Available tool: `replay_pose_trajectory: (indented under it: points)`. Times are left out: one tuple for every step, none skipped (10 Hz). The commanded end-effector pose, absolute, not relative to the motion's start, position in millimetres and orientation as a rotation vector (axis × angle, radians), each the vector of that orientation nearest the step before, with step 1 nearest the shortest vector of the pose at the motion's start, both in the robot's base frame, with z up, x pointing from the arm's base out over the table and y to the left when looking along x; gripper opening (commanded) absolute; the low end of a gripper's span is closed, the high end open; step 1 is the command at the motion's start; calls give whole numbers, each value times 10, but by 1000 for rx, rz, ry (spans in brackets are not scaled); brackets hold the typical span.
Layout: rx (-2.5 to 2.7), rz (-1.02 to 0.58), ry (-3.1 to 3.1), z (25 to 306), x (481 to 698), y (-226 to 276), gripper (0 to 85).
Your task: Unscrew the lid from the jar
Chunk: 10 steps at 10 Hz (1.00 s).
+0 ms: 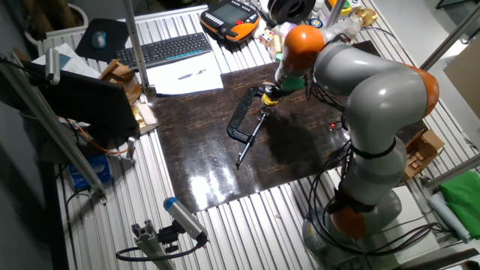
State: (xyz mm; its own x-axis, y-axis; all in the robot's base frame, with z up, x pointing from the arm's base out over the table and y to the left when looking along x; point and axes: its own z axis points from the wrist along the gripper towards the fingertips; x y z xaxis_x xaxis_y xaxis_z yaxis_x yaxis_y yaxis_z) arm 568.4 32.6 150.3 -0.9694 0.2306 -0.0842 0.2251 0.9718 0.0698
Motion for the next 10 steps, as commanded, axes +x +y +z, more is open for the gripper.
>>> replay_pose_trajectory:
  points:
    - [975, 67, 2921, 1503, 5692, 333, 20]
    - [1212, 36, 2878, 1515, 5711, 337, 7]
    - [1375, 50, 2790, 1530, 5724, 341, 7]
    - [1499, 68, 2713, 1539, 5738, 347, 7]
    - [1575, 83, 2654, 1543, 5740, 350, 7]
    - [1663, 93, 2590, 1543, 5743, 347, 7]
    - [1769, 109, 2495, 1541, 5744, 345, 7]
    - [1839, 108, 2419, 1544, 5744, 345, 7]
    - [1926, 105, 2336, 1551, 5744, 339, 7]
    - [1981, 86, 2285, 1559, 5744, 335, 7]
